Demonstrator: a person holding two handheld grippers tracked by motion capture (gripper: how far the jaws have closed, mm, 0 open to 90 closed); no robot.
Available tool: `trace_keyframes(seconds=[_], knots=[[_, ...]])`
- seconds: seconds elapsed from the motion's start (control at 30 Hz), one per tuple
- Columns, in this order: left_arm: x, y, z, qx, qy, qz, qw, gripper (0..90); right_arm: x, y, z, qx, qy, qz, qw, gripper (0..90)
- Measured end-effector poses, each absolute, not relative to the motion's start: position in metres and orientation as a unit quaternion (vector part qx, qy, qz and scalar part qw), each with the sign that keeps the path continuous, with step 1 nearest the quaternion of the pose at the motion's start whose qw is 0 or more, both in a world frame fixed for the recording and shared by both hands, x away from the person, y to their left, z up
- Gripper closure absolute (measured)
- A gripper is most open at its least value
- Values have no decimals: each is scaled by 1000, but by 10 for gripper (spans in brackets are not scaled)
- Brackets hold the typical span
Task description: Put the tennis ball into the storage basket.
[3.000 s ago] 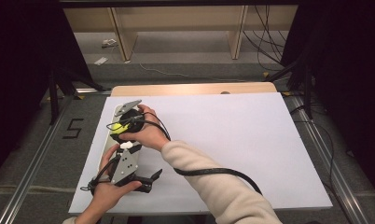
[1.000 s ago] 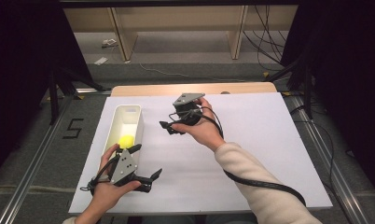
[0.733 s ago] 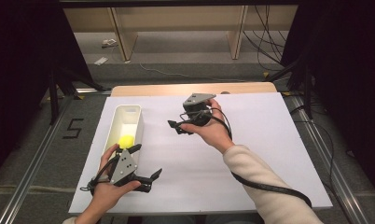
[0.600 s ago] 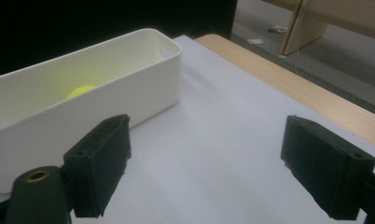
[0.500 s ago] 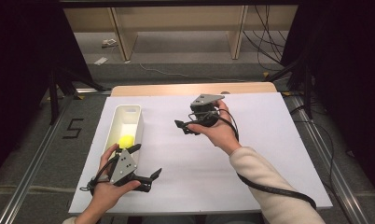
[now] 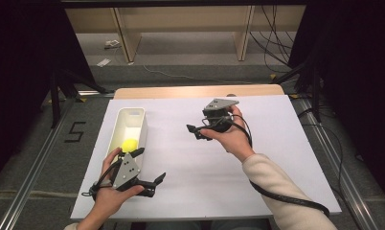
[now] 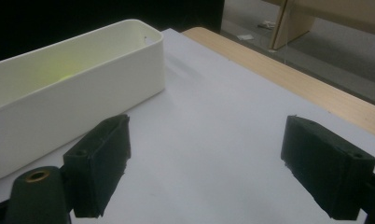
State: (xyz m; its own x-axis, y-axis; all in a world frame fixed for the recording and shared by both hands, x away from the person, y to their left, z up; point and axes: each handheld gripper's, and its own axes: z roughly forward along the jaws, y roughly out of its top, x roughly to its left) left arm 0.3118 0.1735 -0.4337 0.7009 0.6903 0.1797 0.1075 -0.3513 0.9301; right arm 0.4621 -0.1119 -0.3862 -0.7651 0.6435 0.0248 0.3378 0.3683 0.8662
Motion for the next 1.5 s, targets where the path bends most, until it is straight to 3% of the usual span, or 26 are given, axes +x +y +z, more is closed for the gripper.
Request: trace_keyframes(seconds=[1.5], knots=[[312,174,-433,769,260,292,506,0,450,-161,-390,333,797,470,182,167]])
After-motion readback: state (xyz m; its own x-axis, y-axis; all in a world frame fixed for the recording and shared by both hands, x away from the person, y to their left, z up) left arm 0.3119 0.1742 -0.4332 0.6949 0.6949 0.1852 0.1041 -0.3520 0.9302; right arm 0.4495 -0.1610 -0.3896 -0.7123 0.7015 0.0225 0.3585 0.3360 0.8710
